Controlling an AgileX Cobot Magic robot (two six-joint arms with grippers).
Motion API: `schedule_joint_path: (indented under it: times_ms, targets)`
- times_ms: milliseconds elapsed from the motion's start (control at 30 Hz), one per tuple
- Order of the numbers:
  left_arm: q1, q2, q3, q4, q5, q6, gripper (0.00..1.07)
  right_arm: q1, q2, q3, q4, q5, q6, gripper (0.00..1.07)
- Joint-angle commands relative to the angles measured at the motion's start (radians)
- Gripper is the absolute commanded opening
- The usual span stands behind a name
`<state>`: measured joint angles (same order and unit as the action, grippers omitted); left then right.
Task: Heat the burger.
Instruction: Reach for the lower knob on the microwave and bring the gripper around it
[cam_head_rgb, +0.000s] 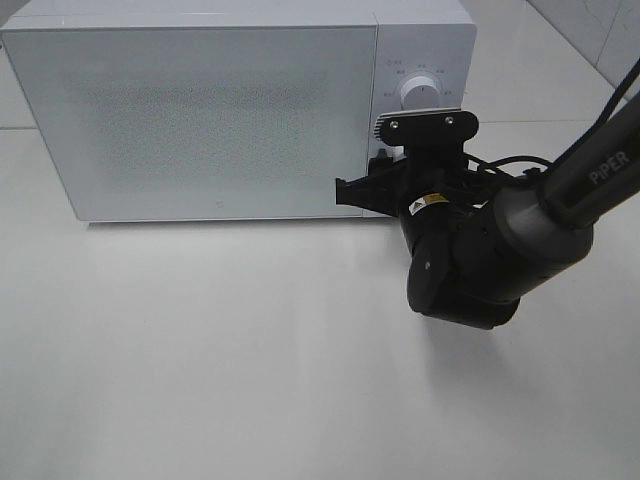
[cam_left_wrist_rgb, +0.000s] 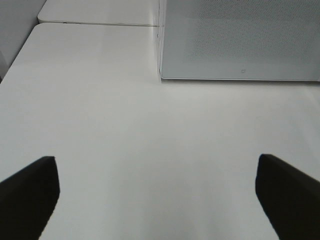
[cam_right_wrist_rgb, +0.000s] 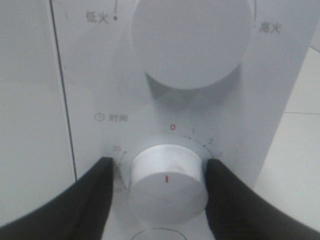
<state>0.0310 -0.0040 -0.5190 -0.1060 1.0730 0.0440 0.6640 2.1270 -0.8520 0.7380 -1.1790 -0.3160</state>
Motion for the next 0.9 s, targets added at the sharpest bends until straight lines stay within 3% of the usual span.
schedule_joint_path:
  times_ms: [33, 100, 133, 167, 600, 833, 900]
  targets:
    - [0.001, -0.018, 0.003, 0.0, -0.005, 0.001, 1.0, -0.007, -0.017, -0.016, 0.008, -0.131, -0.002, 0.35]
    - [0.001, -0.018, 0.003, 0.0, -0.005, 0.001, 1.0, -0.007, -0.017, -0.017, 0.003, -0.144, 0.001, 0.12]
    - [0.001, -0.018, 0.003, 0.0, -0.005, 0.001, 1.0, -0.007, -0.017, -0.017, 0.003, -0.144, 0.001, 0.12]
    - [0.001, -0.018, 0.003, 0.0, -0.005, 0.001, 1.0, -0.007, -0.017, -0.017, 0.0, -0.146, 0.001, 0.0]
    - [0.001, -0.018, 0.003, -0.001, -0.005, 0.001, 1.0, -0.007, -0.017, -0.017, -0.059, -0.216, 0.045, 0.0]
    - [0.001, -0.018, 0.003, -0.001, -0.005, 0.001, 1.0, -0.007, -0.017, -0.017, -0.102, -0.217, 0.341, 0.0]
    - [0.001, -0.018, 0.003, -0.001, -0.005, 0.001, 1.0, -0.007, -0.017, -0.017, -0.117, -0.195, 0.525, 0.0]
